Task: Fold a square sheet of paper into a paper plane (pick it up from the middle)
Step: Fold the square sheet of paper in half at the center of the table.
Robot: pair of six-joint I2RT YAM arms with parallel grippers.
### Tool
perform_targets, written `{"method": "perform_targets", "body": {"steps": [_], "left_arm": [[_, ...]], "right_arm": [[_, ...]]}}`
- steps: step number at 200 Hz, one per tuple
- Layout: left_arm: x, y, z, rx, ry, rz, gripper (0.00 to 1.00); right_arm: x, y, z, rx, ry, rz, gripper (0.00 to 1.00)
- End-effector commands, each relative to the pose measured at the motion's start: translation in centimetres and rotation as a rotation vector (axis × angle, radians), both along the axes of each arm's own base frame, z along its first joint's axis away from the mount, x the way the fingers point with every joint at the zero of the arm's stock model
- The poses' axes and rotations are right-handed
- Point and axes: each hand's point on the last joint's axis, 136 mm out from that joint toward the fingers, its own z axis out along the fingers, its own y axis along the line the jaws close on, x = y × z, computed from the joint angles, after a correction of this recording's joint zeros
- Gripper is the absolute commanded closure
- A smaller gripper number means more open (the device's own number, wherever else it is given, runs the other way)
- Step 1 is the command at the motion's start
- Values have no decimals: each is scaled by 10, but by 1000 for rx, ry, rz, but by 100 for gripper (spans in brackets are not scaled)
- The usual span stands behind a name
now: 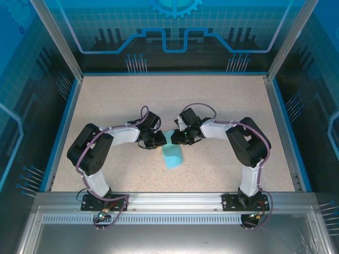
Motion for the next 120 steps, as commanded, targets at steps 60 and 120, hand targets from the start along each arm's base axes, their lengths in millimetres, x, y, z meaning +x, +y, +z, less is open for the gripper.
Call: {"method": "perform_targets", "body": {"steps": [60,120], "left_arm": [[-21,26,-38,156,93,-13,82],[-21,25,-38,155,93,-17,82]], "right_arm": [[-6,-23,-23,-18,52,-39,80],[12,-2,15,77,-23,-25,82]]}}
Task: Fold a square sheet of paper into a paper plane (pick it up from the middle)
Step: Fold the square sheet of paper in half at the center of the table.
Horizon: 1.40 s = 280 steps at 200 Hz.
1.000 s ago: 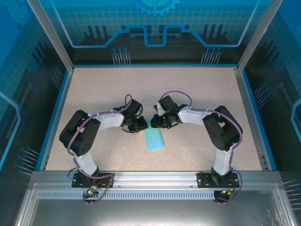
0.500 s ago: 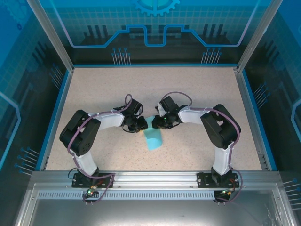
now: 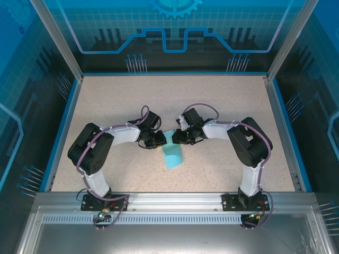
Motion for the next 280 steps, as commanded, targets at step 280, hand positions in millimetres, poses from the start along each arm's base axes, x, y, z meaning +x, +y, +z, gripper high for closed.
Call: {"method": "perform_targets", "body": {"steps": [280], "left_arm": [[-28,34,-37,186,91,-29,83]], "right_arm": [[55,-4,-21,-56,-36,-34,84]]}}
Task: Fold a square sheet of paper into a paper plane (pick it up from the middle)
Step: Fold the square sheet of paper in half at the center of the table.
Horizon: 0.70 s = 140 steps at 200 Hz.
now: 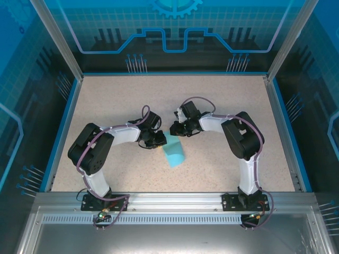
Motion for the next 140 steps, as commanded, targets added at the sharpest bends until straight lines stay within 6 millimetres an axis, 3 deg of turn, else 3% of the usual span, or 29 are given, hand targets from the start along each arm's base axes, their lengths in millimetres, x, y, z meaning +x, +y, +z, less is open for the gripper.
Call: {"method": "perform_targets", "body": {"steps": [1,43,86,140], "left_arm": [[-30,33,-37,176,109,-7,82],[-31,34,-37,182,111,-10,83],[-33,36,-38,190,117,-13,83],[-34,38,-37,196,116,-12,83]], "right_arm": [[5,-16,-19,-73,7,-12,84],[19,-25,-20,-70,-28,-33,84],[37,-20,0,27,-96,-50,84],[39,-13,9,68,-105,-27,85]]}}
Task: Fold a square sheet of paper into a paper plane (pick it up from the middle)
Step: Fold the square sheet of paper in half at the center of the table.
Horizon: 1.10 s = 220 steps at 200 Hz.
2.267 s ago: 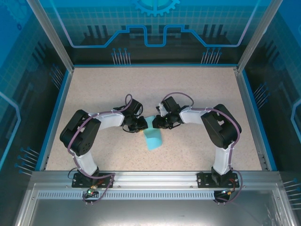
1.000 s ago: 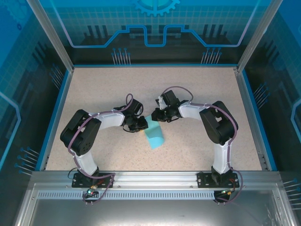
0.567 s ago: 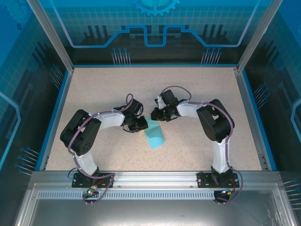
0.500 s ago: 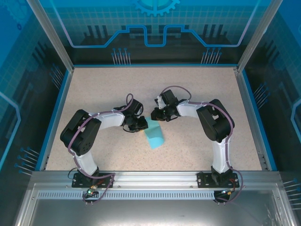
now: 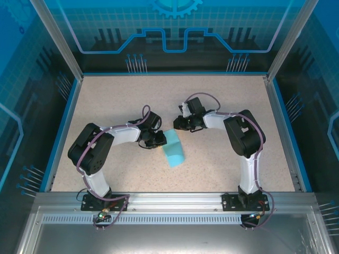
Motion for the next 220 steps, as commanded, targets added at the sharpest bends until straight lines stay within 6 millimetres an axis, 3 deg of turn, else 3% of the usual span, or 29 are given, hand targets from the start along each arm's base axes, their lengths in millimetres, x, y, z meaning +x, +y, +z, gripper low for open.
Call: {"method": "perform_targets", "body": {"steps": [1,38,56,98,151,220], "left_arm": [[-34,37,-37,187,126,5,83],[-33,36,-38,186,128,0,83],[-31,34,-38,183,128,-2,83],[-30,34,-38,183,127,-6,83],[-30,34,-37,189,131,-11,83],[-30,35,-37,207,141,-25,83]], "right_arm": [[2,3,5,24,-19,20,84],[-21,4,35,47,-46,51,84],[-40,12,36,75,-10,86,84],[-75,17,17,36,68,153,84],[-94,2,-10,-73,153,204,84],[-113,-10,-27,-126,206,254,85]]}}
